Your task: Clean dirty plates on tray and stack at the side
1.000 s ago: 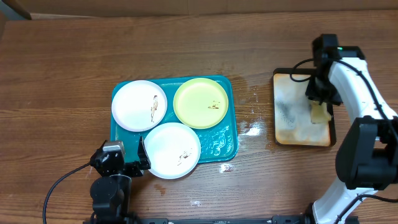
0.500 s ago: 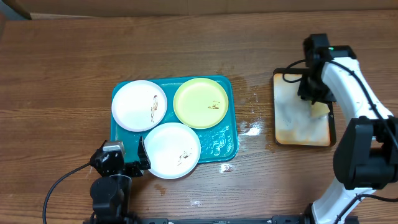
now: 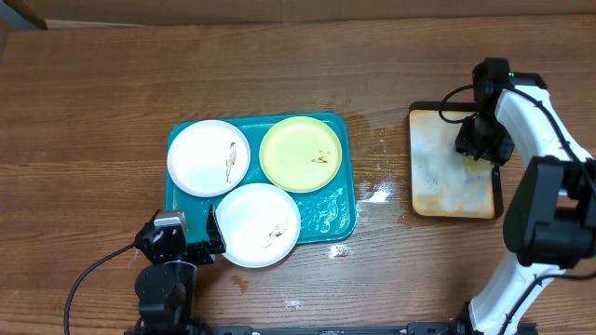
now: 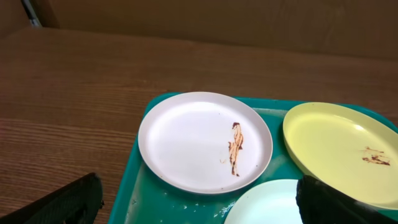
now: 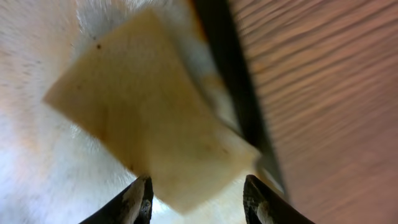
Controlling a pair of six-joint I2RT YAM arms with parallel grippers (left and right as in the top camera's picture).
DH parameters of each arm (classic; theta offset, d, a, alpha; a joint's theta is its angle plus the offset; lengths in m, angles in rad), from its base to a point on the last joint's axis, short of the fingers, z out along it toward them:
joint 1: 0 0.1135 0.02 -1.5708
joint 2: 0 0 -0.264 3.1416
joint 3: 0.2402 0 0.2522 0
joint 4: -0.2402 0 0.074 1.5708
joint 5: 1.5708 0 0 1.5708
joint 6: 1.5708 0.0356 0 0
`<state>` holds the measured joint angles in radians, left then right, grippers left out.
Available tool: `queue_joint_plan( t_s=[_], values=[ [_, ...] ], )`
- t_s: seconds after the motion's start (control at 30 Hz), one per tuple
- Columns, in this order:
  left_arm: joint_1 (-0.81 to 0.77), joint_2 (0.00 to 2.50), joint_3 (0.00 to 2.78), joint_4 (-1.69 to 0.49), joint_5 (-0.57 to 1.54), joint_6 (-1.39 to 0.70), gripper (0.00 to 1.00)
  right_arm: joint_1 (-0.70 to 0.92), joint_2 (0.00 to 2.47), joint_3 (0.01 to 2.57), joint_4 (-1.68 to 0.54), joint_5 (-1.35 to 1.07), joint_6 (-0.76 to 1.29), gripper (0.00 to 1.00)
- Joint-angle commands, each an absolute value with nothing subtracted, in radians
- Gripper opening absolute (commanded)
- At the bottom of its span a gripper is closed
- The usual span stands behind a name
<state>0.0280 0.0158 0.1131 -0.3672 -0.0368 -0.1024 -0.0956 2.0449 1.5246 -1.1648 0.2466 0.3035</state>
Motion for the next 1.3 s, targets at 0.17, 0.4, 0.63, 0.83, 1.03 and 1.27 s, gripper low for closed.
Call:
queue_joint_plan(
  t_s=[0.17, 0.4, 0.63, 0.83, 1.03, 1.27],
  values=[
    [0.034, 0.004, 0.109, -0.362, -0.032, -0.109, 1.0, -0.091, 2.088, 1.52, -1.122, 0.196, 0.307, 0.62],
    [0.034, 0.004, 0.109, -0.362, -0.032, -0.109, 1.0, -0.09, 2.088, 1.52, -1.119, 0.184, 0.253, 0.15],
    [0.034, 0.004, 0.109, -0.362, -0.033, -0.109, 1.0, -0.088, 2.088, 1.52, -1.122, 0.146, 0.231, 0.04],
    [0.034, 0.004, 0.109, -0.362, -0.032, -0.109, 1.0, -0.049, 2.087, 1.52, -1.127, 0.13, 0.2, 0.04],
    [0.034, 0.004, 0.109, -0.362, -0.033, -0.109, 1.0, 0.012, 2.087, 1.542, -1.137, 0.13, 0.204, 0.04],
    [0.034, 0.004, 0.109, -0.362, -0.032, -0.109, 1.0, 0.015, 2.085, 1.605, -1.205, 0.136, 0.251, 0.04]
  ],
)
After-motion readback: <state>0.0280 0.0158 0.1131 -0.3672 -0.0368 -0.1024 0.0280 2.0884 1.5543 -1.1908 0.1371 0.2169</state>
